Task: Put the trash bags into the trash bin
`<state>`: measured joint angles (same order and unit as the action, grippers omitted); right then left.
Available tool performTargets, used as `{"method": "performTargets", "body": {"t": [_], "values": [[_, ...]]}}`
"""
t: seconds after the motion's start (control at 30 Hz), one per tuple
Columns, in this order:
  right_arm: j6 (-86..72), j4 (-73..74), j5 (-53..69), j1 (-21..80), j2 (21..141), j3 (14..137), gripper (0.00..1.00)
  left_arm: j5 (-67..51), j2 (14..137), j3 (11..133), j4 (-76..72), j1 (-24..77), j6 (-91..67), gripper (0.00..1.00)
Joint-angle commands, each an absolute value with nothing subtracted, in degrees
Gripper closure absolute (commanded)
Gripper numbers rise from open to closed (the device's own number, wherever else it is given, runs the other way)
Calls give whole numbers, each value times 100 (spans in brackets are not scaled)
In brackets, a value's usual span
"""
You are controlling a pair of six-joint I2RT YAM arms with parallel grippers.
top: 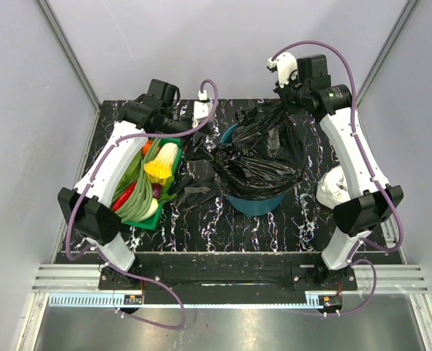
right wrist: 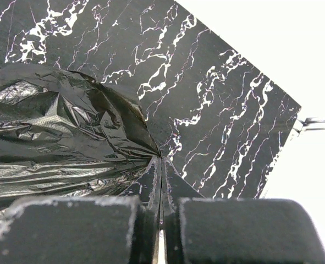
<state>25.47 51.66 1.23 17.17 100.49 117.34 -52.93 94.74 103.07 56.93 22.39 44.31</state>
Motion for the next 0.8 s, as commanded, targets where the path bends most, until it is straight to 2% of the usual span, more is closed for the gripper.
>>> {"method": "performTargets", "body": {"t": [0.0, 0.17, 0.43, 0.5, 0.57, 0.63, 0.73, 0.77], "values": [[2549, 4966, 237, 1740, 9730, 11698, 100, -5722, 9799, 10678, 5871, 2232, 5317, 6], [2575, 4966, 237, 1740, 9668, 11681, 100, -5608, 10168, 10907, 5880, 2224, 5432, 13], [2593, 4966, 220, 1749, 9633, 11593, 100, -5774, 10275, 10890, 5897, 2224, 5519, 34], [2602, 4966, 229, 1740, 9650, 11584, 100, -5827, 10257, 10855, 5897, 2232, 5546, 44], [2593, 4966, 263, 1740, 9668, 11593, 100, -5862, 10239, 10837, 5897, 2224, 5546, 62], [2575, 4966, 281, 1740, 9677, 11610, 100, -5897, 10222, 10837, 5897, 2232, 5520, 72], [2584, 4948, 272, 1740, 9686, 11610, 100, -5889, 10161, 10854, 5889, 2224, 5432, 94], [2584, 4948, 255, 1740, 9694, 11619, 100, -5863, 10125, 10837, 5863, 2224, 5388, 98]]}}
